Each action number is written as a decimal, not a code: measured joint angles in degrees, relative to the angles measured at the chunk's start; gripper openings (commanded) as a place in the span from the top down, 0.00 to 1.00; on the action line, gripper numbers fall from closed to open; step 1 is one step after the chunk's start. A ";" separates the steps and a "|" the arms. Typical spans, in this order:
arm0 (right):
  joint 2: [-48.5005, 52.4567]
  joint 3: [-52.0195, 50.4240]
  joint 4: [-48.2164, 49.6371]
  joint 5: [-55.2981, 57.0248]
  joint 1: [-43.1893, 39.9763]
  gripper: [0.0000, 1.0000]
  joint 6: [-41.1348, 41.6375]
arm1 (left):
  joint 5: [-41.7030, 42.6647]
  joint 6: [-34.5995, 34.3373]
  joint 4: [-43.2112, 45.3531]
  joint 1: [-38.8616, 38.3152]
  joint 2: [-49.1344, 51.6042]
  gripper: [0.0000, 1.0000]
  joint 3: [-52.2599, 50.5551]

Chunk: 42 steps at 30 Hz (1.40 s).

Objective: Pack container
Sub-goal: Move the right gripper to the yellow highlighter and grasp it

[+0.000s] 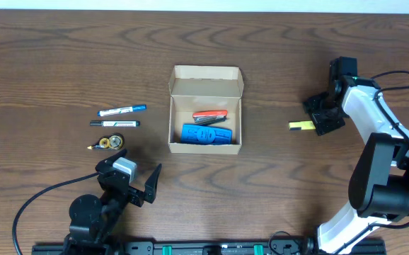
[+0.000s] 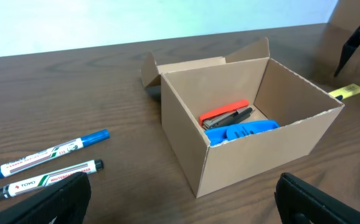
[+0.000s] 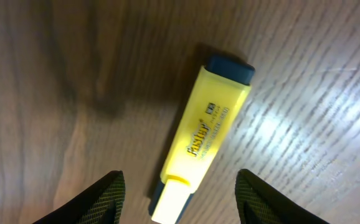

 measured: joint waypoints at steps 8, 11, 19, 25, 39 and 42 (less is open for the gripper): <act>0.11 0.00 0.92 0.35 0.00 0.38 0.22 | 0.00 0.00 -0.02 0.00 0.00 0.05 0.00; 0.81 0.00 1.05 0.52 0.00 0.38 0.22 | 0.00 0.02 -0.02 0.00 0.00 0.05 0.00; 3.82 0.00 1.03 0.57 0.00 0.38 0.22 | 0.00 0.00 -0.02 0.00 0.00 0.05 0.00; 3.91 0.00 1.29 1.40 0.00 0.39 0.17 | 0.00 0.00 -0.02 0.00 0.00 0.05 0.00; 5.49 0.07 1.90 1.77 0.00 0.74 0.07 | 0.00 0.00 -0.02 0.00 0.00 0.05 0.00; 5.53 0.09 1.95 1.77 0.00 0.77 -0.11 | 0.00 0.00 -0.02 0.00 0.00 0.05 0.00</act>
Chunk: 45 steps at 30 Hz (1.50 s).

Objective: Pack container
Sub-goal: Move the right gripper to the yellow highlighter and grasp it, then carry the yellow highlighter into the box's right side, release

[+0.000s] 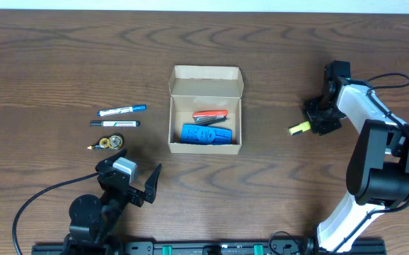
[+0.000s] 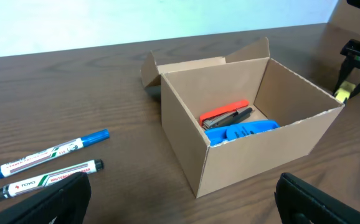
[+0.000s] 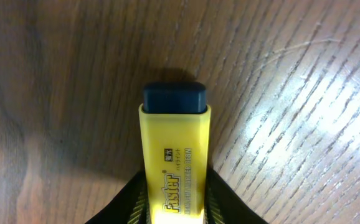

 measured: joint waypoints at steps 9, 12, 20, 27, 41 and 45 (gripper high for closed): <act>0.00 4.13 -5.31 -4.07 0.13 0.89 -5.35 | 0.00 0.00 0.00 0.00 0.00 0.04 0.00; -1.14 8.02 -9.05 -4.90 1.01 0.88 -8.24 | 0.00 0.00 0.00 0.00 0.00 0.05 0.00; -12.44 18.71 -13.57 -5.77 12.00 0.85 -16.17 | 0.00 0.00 0.00 0.00 0.00 0.05 0.00; -17.70 20.57 -13.77 -4.44 27.21 0.83 -19.65 | 0.00 0.00 0.00 0.00 0.00 0.05 0.00; -6.86 20.55 -15.93 2.32 39.45 0.81 -22.97 | 0.00 0.02 0.02 0.00 0.00 0.05 0.00; -4.04 20.52 -17.44 2.62 39.45 0.81 -24.48 | 0.00 0.00 0.02 0.00 0.00 0.05 0.00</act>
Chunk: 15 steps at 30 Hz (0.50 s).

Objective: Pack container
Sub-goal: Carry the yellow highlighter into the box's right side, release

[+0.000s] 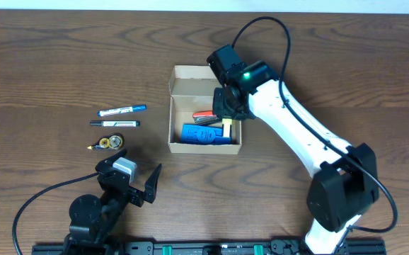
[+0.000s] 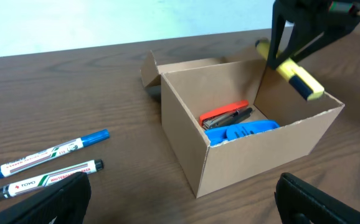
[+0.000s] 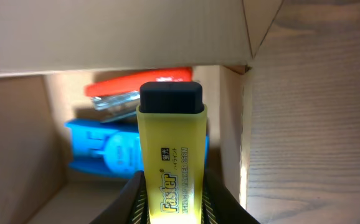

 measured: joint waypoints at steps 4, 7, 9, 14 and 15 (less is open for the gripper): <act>0.76 0.00 -1.11 0.26 0.00 0.80 -1.86 | 0.00 0.00 -0.02 0.00 0.00 0.05 0.00; 0.76 0.00 -1.81 0.42 0.00 0.80 -3.32 | 0.00 0.00 0.00 0.00 0.00 0.05 0.00; 0.76 0.00 -2.12 0.57 -0.02 0.80 -4.13 | 0.00 0.00 -0.02 0.00 0.00 0.05 0.00; 0.76 0.00 -2.12 0.70 -0.02 0.66 -5.22 | 0.00 0.00 -0.02 0.00 0.00 0.05 0.00; 0.76 0.00 -2.10 0.76 -0.02 0.61 -5.73 | 0.00 0.00 0.00 0.00 0.00 0.05 0.00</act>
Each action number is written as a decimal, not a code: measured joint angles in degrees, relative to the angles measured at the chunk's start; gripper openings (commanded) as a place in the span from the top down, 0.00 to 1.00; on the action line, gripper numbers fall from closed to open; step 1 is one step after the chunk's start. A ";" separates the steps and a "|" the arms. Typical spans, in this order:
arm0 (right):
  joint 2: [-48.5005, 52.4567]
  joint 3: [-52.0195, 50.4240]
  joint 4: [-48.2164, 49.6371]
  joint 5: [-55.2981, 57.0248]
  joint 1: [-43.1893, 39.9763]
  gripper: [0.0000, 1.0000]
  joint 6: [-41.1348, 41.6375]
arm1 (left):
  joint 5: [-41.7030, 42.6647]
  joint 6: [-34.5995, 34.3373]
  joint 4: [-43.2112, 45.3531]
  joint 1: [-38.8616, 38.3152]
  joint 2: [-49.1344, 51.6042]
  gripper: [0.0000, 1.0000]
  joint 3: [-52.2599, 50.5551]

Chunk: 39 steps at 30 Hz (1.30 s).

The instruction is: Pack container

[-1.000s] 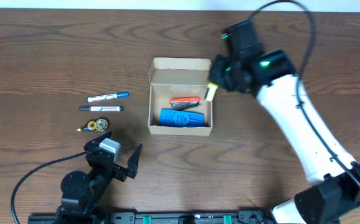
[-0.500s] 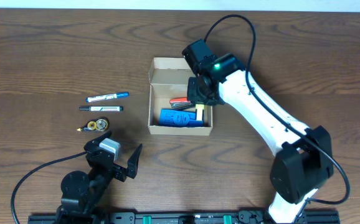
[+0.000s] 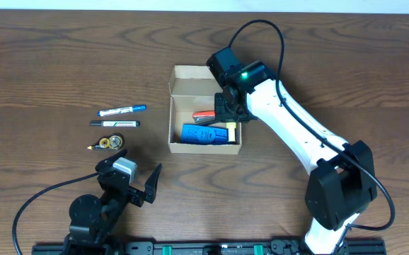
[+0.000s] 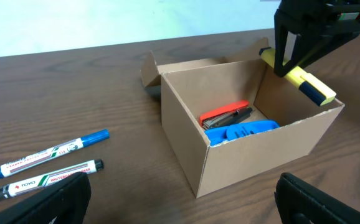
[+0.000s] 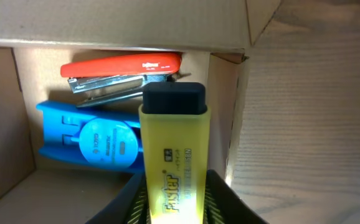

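Observation:
An open cardboard box (image 3: pixel 180 145) stands mid-table, holding a red stapler (image 5: pixel 124 65) and a blue tape dispenser (image 5: pixel 93 140). My right gripper (image 5: pixel 172 202) is shut on a yellow highlighter (image 5: pixel 172 155) with a dark cap, held over the box's right side, just above the rim (image 4: pixel 298 78). My left gripper (image 4: pixel 180 199) rests open near the table's front, its fingers (image 4: pixel 49 199) wide apart and holding nothing, facing the box.
Left of the box lie a blue-capped marker (image 3: pixel 122 110), a black-capped marker (image 3: pixel 114 123) and a small yellow-and-black item (image 3: pixel 107 143). The box's flaps (image 3: pixel 206 72) stand open at the back.
My right gripper with the highlighter has come a little lower and further over the box's inside. The left arm is unchanged.
The right gripper stood open over the highlighter lying on the table at the far right. It was then shut on the highlighter there. Later it held the highlighter above the box's right edge, and now slightly deeper over the contents.

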 measured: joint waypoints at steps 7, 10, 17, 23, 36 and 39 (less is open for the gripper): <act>0.00 0.15 -1.64 0.09 -0.15 0.57 -0.26 | 0.00 0.00 0.00 0.00 0.00 0.05 0.00; -0.26 1.66 -4.76 0.15 -0.44 0.57 -0.26 | 0.00 0.00 -0.02 0.00 0.00 0.05 0.00; -11.19 4.68 -13.00 1.20 -0.76 0.58 -2.32 | 0.00 0.00 -0.02 0.00 0.00 0.04 0.00; -24.15 3.13 -16.35 2.78 -0.57 0.59 -3.43 | 0.00 0.00 -0.02 0.00 0.00 0.05 0.00; -48.41 -21.38 -14.36 2.32 4.81 0.01 -4.00 | 0.00 0.00 0.00 0.00 0.00 0.05 0.00; -51.28 -22.29 -15.23 2.21 4.83 0.01 -4.09 | 0.00 0.00 0.00 0.00 0.00 0.05 0.00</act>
